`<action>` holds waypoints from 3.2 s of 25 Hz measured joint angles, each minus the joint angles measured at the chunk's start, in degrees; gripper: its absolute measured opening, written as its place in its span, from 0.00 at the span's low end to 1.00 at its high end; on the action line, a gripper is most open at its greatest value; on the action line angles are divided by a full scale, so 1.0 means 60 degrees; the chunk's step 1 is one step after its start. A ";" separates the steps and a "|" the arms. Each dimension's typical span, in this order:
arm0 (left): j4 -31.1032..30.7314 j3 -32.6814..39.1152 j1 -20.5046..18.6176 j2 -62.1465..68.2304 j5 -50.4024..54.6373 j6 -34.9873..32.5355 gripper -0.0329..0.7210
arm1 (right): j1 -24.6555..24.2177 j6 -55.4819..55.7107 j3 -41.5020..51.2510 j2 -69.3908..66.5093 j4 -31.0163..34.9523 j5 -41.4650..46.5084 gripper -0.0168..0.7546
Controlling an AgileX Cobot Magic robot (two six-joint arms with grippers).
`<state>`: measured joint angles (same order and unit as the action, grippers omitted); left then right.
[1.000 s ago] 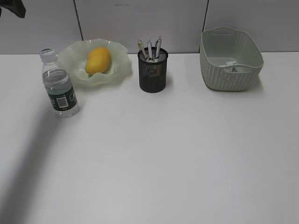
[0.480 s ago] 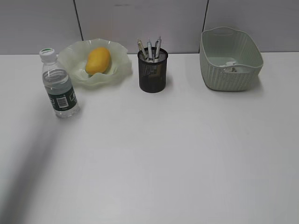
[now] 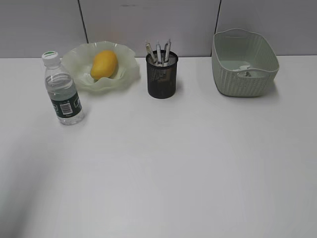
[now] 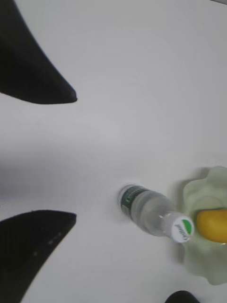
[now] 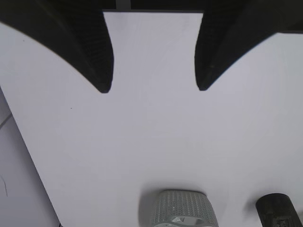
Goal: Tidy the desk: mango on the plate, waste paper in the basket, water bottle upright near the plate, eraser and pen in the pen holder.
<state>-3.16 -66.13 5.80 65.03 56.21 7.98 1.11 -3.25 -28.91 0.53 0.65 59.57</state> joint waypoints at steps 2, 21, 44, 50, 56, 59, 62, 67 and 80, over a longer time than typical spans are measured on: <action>-0.0003 0.0674 0.0000 -0.0613 -0.0042 0.0000 0.75 | 0.0000 0.0000 0.0000 0.0000 0.0000 0.0000 0.59; -0.0036 0.5179 0.0000 -0.7776 -0.0675 0.0018 0.75 | 0.0000 0.0000 0.0000 0.0000 0.0000 0.0001 0.59; -0.0324 0.5822 -0.0248 -1.0900 0.0624 0.0025 0.68 | 0.0000 0.0000 0.0000 0.0000 0.0000 0.0001 0.59; -0.0020 0.5987 -0.0351 -1.0910 0.0850 -0.0436 0.62 | 0.0000 0.0000 0.0000 0.0000 0.0000 0.0009 0.59; 0.0331 0.6013 -0.0351 -1.0918 0.0840 -0.0847 0.58 | 0.0000 0.0000 0.0000 0.0000 0.0000 -0.0002 0.59; 0.0340 0.6013 -0.0351 -1.0918 0.0840 -0.0870 0.56 | 0.0000 0.0000 0.0000 0.0000 0.0000 -0.0002 0.59; 0.0349 0.6013 -0.0384 -1.0918 0.0840 -0.0870 0.53 | 0.0000 0.0000 0.0000 0.0000 0.0000 0.0006 0.59; 0.0358 0.6013 -0.0948 -1.0918 0.0840 -0.0877 0.49 | 0.0000 0.0000 0.0000 0.0000 0.0000 -0.0002 0.59; 0.0367 0.6013 -0.0996 -1.0918 0.0840 -0.0877 0.36 | 0.0000 0.0000 0.0000 0.0000 0.0000 -0.0001 0.59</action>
<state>-0.96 -30.05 -0.17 -0.47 61.25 2.71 1.11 -3.25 -28.91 0.53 0.65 59.57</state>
